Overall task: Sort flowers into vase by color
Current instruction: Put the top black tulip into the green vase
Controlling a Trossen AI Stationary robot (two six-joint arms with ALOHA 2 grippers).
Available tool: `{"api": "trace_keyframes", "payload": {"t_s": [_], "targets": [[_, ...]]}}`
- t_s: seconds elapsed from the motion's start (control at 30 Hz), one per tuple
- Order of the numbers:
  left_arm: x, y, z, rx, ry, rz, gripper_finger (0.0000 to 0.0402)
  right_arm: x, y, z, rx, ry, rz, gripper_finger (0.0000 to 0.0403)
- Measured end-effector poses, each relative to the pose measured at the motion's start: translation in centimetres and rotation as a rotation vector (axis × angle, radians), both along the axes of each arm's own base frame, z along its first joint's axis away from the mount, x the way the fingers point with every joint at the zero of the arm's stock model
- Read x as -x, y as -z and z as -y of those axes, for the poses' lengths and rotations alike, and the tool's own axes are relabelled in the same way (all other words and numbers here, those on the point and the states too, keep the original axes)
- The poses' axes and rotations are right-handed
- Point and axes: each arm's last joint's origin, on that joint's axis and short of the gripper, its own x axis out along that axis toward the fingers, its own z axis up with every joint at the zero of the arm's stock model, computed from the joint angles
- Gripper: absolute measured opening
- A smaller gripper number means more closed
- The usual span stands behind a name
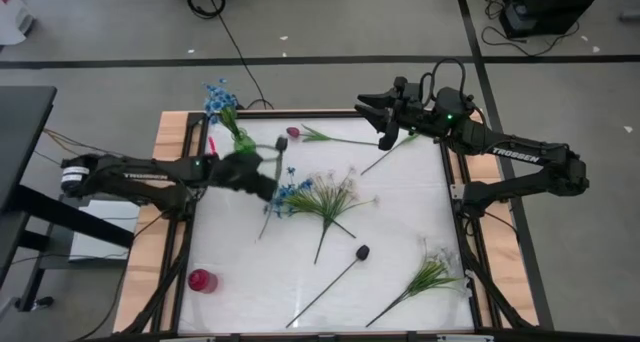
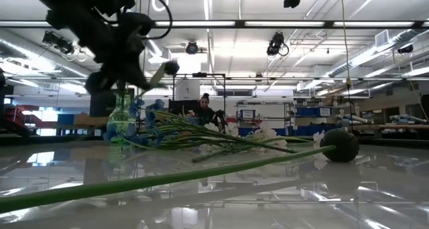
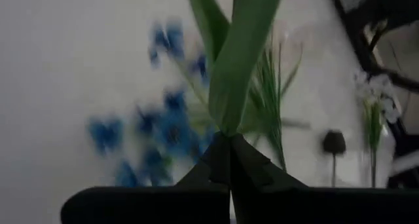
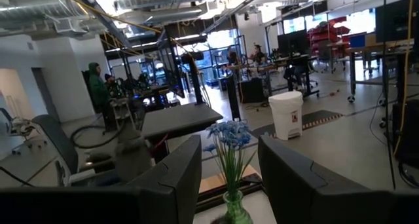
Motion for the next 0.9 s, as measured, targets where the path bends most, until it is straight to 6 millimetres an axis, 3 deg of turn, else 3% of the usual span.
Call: {"api": "trace_keyframes", "payload": {"t_s": [0.17,0.37,0.53,0.73,0.9], "targets": [[0.6,-2.2,-3.0,-0.208,0.01,0.024,0.0,0.0,0.0,0.0,-0.001,0.0,-0.001,0.016],[1.2,-8.6,-6.3,-0.558,0.038,0.058,0.0,0.0,0.0,0.0,-0.001,0.0,-0.001,0.016],[2.1,-13.3,-7.8,-0.768,0.035,0.031,0.0,0.0,0.0,0.0,0.0,0.0,0.0,0.016],[4.5,-14.4,-8.7,-0.861,-0.235,-0.089,0.0,0.0,0.0,0.0,0.0,0.0,0.0,0.016],[6.0,-14.7,-8.4,-0.891,-0.279,-0.086,0.0,0.0,0.0,0.0,0.0,0.0,0.0,0.016]]}}
